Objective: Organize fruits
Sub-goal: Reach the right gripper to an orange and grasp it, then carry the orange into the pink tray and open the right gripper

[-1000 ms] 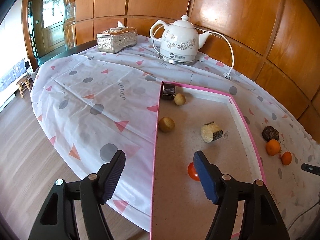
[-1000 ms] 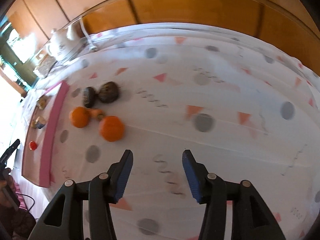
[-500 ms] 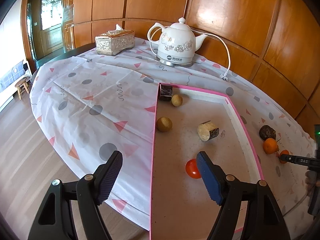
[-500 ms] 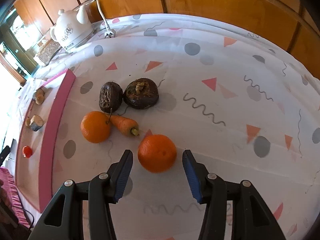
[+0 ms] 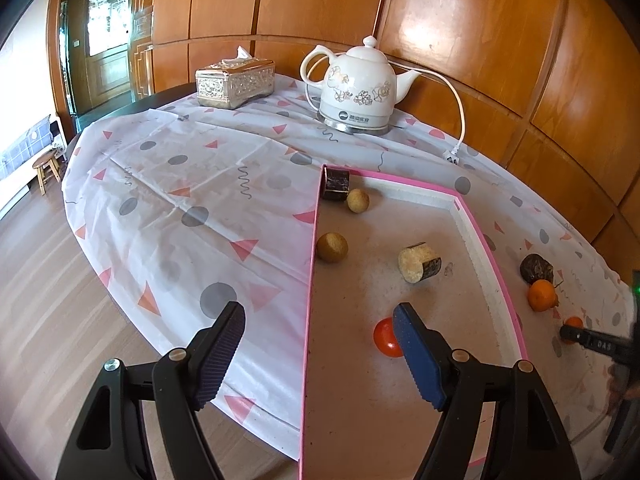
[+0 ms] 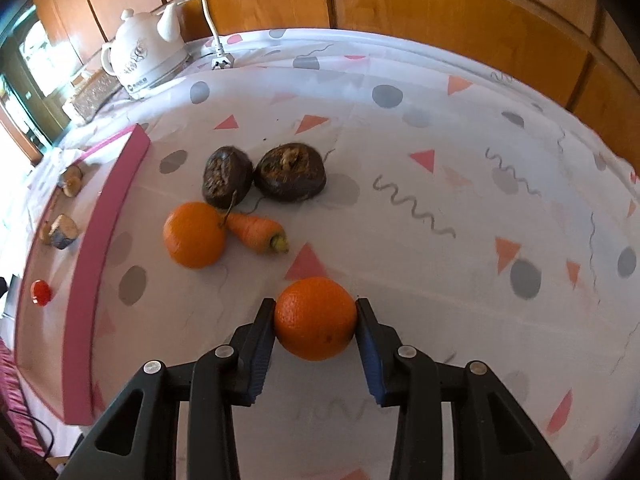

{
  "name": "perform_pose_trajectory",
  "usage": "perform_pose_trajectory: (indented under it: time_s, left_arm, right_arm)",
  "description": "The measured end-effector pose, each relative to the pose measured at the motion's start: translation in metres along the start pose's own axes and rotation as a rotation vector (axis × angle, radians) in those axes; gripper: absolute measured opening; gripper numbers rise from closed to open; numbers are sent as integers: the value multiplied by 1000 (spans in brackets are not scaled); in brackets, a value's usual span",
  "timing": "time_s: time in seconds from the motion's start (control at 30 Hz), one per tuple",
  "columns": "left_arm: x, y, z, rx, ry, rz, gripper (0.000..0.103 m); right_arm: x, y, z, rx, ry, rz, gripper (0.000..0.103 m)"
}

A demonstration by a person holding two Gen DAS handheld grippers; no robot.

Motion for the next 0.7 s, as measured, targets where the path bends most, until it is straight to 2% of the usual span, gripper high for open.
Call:
perform_pose_trajectory:
  time_s: [0.17,0.37,0.53,0.7]
  left_arm:
    - [0,1,-2,-4,-4,-13,80]
    - [-1,1,-4,-1,-10,-19,80]
    - [-2,2,-6,-1,-17,-27,80]
    - [-2,2,-7,-2,-21,-33,80]
  right_arm:
    - [16,2,-7,-7,-15,25,39]
    - [33,14,-15,-57,-20,31,39]
    - [38,39,-20,-115,-23,-1,39]
    - [30,68,-34,-171,-62,-48,39]
Point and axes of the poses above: each gripper's, at about its wrist camera, not at the fingertips, and z roughly the way its jaws point, y to its left, x to its underside, the point moved 6 cm from there along z, roughly the way its jaws point, and after that the axes turned 1 degree about z, right-handed, at the moved point
